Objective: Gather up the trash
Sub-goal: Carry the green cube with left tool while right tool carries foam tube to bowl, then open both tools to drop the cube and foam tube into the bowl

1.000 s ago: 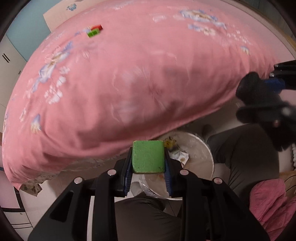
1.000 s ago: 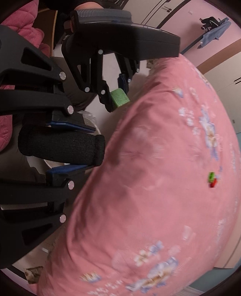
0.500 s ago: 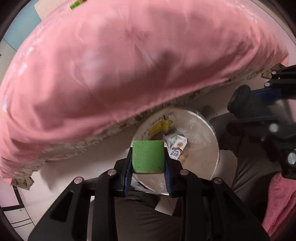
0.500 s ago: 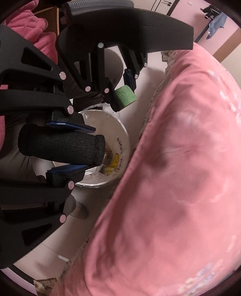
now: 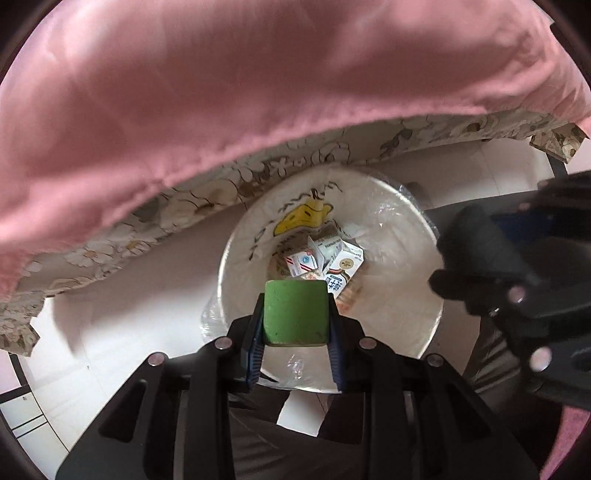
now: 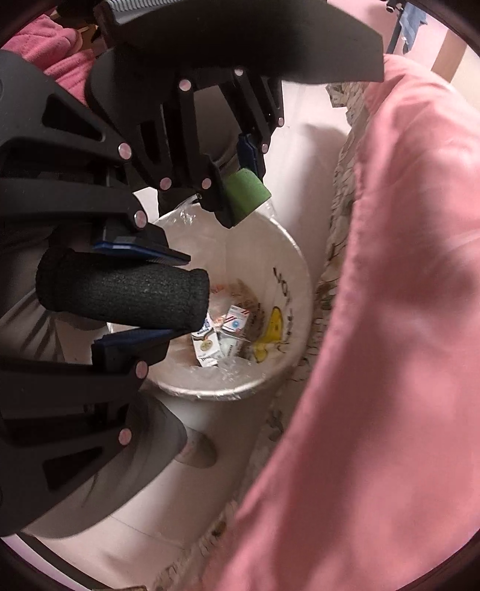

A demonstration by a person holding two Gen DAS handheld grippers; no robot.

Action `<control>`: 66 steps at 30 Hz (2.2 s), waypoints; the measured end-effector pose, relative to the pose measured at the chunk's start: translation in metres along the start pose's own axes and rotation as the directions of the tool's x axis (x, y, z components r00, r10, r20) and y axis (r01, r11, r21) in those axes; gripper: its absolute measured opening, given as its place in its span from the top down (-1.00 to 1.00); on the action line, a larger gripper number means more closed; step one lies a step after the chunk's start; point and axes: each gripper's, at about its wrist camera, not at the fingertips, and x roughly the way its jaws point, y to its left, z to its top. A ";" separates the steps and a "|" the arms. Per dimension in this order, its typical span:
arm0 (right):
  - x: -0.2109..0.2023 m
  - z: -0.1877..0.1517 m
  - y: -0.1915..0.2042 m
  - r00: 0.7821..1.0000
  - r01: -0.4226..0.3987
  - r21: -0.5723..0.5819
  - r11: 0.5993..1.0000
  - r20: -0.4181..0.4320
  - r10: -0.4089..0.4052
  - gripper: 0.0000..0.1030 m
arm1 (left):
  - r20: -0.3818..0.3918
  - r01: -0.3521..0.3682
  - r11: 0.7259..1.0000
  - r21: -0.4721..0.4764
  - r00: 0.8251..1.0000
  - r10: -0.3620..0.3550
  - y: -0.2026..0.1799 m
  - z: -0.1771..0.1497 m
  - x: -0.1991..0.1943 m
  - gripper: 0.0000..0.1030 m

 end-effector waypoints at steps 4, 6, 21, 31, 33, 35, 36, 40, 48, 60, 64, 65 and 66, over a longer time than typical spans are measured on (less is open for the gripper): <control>0.019 -0.001 -0.006 0.999 -0.006 0.023 1.000 -0.037 0.007 0.35 | -0.042 0.020 1.000 -0.019 0.999 -0.021 -0.002 -0.002 0.017 0.38; 0.029 -0.001 -0.008 0.998 -0.003 0.035 0.999 -0.056 0.005 0.35 | -0.055 0.023 0.999 -0.027 0.998 -0.024 -0.002 -0.003 0.025 0.38; 0.080 0.010 -0.031 0.989 0.016 0.124 0.992 -0.148 0.002 0.35 | -0.168 0.026 0.998 -0.064 0.985 -0.037 0.002 0.000 0.089 0.38; 0.104 0.017 -0.041 0.985 0.042 0.164 0.985 -0.171 -0.014 0.35 | -0.211 0.009 0.999 -0.041 0.977 -0.017 -0.001 0.004 0.115 0.38; 0.108 0.017 -0.042 0.984 0.043 0.173 0.984 -0.177 -0.012 0.35 | -0.213 0.006 0.999 -0.040 0.977 -0.014 0.000 0.004 0.117 0.38; 0.112 0.017 -0.044 0.984 0.047 0.177 0.983 -0.180 -0.015 0.35 | -0.220 0.004 0.999 -0.041 0.975 -0.013 0.001 0.004 0.121 0.38; 0.114 0.017 -0.044 0.983 0.047 0.180 0.983 -0.181 -0.014 0.35 | -0.223 0.003 0.999 -0.041 0.975 -0.012 0.001 0.004 0.123 0.38; 0.119 0.016 -0.046 0.980 0.039 0.186 0.982 -0.200 -0.001 0.35 | -0.244 0.005 0.999 -0.041 0.970 -0.015 0.001 0.004 0.129 0.38; 0.124 0.019 -0.055 0.979 0.026 0.225 0.974 -0.203 0.021 0.16 | -0.236 -0.017 0.999 -0.043 0.972 0.007 0.002 0.008 0.130 -0.11; 0.103 0.020 -0.050 0.985 0.026 0.204 0.979 -0.171 0.010 0.14 | -0.213 -0.018 0.999 -0.035 0.977 0.010 0.002 0.009 0.116 -0.11; 0.090 0.019 -0.044 0.988 0.025 0.185 0.982 -0.152 0.004 0.14 | -0.190 -0.027 0.999 -0.025 0.982 0.021 0.001 0.008 0.104 -0.11; 0.084 0.018 -0.042 0.989 0.025 0.177 0.984 -0.145 0.001 0.14 | -0.180 -0.032 0.999 -0.018 0.983 0.029 0.000 0.007 0.099 -0.11; 0.079 0.017 -0.041 0.990 0.024 0.170 0.985 -0.139 0.000 0.14 | -0.171 -0.036 0.999 -0.012 0.985 0.034 -0.001 0.007 0.094 -0.11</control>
